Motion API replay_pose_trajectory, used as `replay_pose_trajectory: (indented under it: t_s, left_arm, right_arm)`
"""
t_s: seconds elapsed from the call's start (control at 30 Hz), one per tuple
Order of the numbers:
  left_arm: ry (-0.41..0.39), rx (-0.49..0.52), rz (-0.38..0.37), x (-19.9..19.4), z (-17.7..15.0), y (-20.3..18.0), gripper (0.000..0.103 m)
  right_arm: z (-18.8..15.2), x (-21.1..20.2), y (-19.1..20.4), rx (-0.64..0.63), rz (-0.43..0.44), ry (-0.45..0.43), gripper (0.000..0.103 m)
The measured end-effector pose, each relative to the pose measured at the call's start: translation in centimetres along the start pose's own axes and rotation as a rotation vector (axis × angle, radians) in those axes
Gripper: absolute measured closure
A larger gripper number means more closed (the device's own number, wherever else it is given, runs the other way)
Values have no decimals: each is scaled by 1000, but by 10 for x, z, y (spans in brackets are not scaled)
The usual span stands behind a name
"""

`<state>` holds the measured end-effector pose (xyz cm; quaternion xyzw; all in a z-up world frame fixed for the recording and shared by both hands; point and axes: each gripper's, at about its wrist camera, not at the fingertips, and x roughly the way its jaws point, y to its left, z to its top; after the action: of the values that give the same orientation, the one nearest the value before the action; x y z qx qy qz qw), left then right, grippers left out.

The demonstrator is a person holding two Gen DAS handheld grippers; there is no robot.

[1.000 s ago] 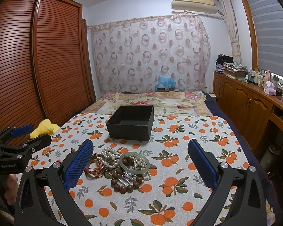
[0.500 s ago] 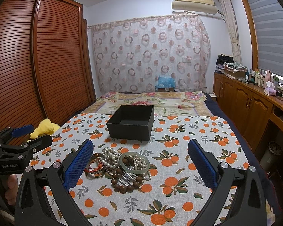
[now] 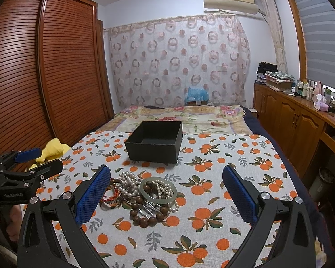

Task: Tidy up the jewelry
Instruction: 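Lower the left gripper onto the red string bracelet and close it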

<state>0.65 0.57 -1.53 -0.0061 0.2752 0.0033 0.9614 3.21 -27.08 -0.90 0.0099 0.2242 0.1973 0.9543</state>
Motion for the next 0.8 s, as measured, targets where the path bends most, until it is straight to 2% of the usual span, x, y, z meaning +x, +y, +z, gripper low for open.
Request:
replay_pose_trajectory:
  t_s: [0.4, 0.67, 0.8]
  left_arm:
    - [110, 35, -70, 49, -10, -4, 7]
    - [162, 49, -122, 76, -15, -8, 8]
    - [199, 51, -151, 93, -14, -11, 21]
  right_arm:
    - [-12, 22, -13, -13, 50, 55, 3]
    - [-21, 39, -15, -38, 75, 98, 8]
    - [-25, 49, -13, -51, 90, 129, 10]
